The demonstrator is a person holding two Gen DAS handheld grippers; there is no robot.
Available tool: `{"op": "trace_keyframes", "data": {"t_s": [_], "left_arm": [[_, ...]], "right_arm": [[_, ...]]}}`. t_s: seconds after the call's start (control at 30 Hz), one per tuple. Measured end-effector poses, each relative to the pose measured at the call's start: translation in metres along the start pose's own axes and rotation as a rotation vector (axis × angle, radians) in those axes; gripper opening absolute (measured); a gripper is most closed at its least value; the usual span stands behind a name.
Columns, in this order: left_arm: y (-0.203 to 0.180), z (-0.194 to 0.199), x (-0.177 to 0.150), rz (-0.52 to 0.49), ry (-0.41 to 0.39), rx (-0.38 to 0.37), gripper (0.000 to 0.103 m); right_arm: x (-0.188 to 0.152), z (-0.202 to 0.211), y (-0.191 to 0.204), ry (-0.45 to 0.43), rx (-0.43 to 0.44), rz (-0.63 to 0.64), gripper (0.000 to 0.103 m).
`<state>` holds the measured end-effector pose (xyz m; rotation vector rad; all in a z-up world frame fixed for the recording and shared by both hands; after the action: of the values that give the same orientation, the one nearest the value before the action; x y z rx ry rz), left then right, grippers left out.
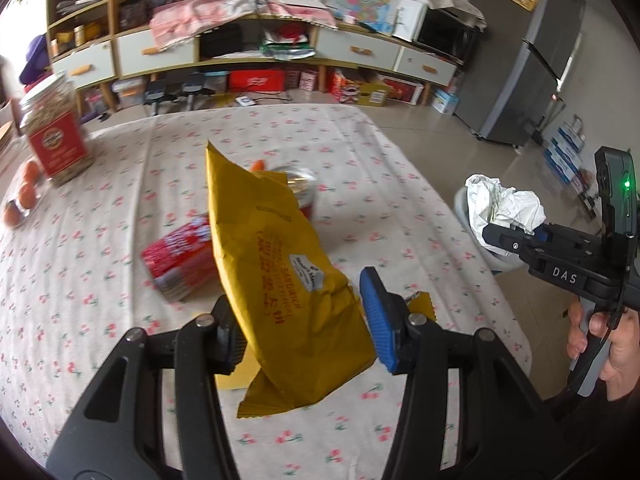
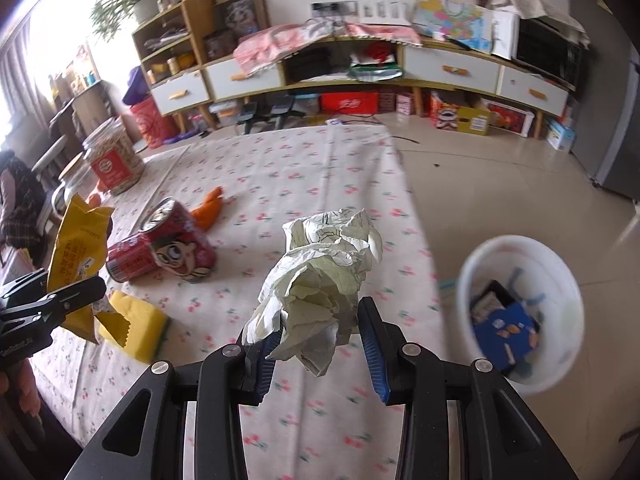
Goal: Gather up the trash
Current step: 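Move both tools over the white bin and open them, dropping the bag and paper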
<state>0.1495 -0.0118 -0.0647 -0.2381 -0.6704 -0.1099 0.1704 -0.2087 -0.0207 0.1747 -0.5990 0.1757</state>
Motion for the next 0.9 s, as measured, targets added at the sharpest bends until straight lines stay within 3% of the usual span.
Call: {"op": "trace_keyframes", "data": {"t_s": [0.47, 0.9], "left_arm": [[-0.103, -0.041, 0.013, -0.107, 0.035, -0.098, 0.053], [-0.213, -0.102, 0.033, -0.256, 0.068, -0.225, 0.053]], "right_arm": [[-0.021, 0.043, -0.129, -0.04, -0.115, -0.197, 0.039], [-0.047, 0.059, -0.199, -0.027, -0.177, -0.296, 0.039]]}}
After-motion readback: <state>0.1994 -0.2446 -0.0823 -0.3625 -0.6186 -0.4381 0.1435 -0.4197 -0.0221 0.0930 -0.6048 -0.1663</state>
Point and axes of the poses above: each gripper's, at about its wrist camera, not at the fingertips, and z roughly against the way its jaws point, y to its left, x to its top, the point moved 7 cm from there along -z, roughly the way its jaws point
